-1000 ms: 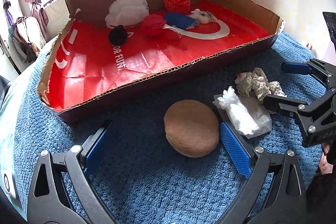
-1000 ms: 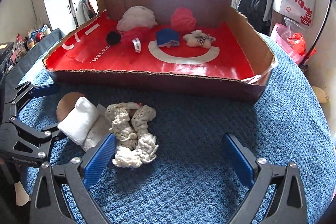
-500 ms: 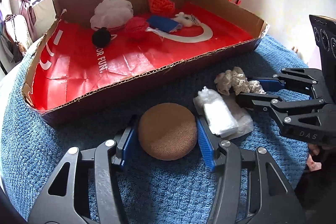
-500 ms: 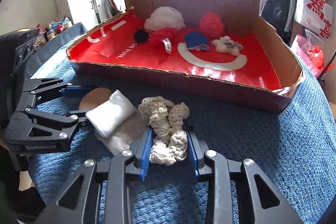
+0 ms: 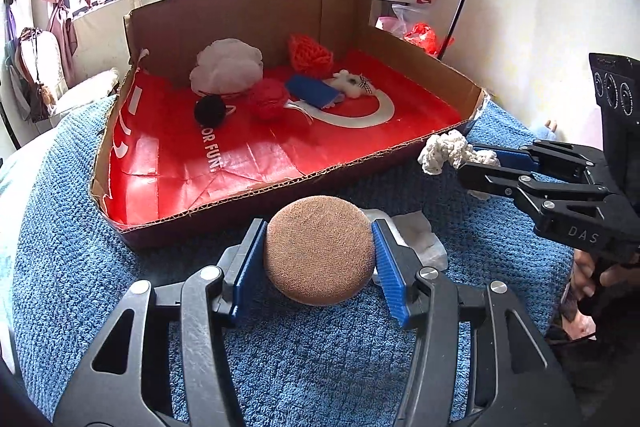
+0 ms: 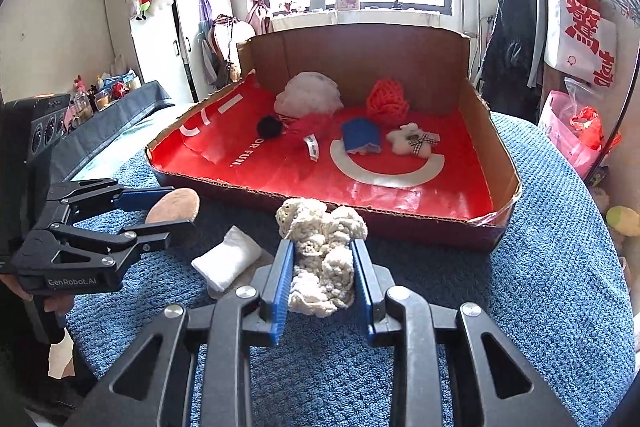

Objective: Organize soft objects
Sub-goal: 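Carry both items into the box and open both tools to release them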

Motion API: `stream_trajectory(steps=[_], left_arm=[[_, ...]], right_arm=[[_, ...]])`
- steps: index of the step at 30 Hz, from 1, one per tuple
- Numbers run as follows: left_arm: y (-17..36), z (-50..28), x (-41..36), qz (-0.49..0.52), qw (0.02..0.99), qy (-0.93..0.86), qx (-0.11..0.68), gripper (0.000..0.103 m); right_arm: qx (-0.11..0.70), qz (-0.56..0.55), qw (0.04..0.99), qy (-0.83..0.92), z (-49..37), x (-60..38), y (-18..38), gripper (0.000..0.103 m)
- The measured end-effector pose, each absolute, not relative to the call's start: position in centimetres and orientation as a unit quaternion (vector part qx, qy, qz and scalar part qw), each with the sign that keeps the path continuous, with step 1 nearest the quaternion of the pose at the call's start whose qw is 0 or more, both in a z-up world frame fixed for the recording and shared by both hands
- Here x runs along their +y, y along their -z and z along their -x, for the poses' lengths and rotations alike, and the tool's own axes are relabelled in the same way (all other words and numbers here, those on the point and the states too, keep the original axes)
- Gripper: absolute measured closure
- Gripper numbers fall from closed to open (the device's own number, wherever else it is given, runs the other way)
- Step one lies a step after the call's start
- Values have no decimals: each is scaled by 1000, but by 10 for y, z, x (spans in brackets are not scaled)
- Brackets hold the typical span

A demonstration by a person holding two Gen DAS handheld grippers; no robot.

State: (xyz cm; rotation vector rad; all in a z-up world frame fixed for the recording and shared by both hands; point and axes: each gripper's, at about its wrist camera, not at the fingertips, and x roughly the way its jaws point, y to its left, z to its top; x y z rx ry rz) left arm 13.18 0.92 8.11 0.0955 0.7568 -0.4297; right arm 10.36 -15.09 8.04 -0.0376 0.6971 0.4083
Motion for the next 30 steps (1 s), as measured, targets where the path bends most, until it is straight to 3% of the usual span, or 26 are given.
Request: stream_trajectory(steps=[12, 30], left_arm=[[-105, -177, 12, -62, 917, 181, 351, 53], [-70, -259, 8, -87, 883, 152, 436, 53]], right_arm=[[321, 42, 935, -144, -149, -161, -103, 72], [394, 154, 903, -78, -235, -141, -70, 72]])
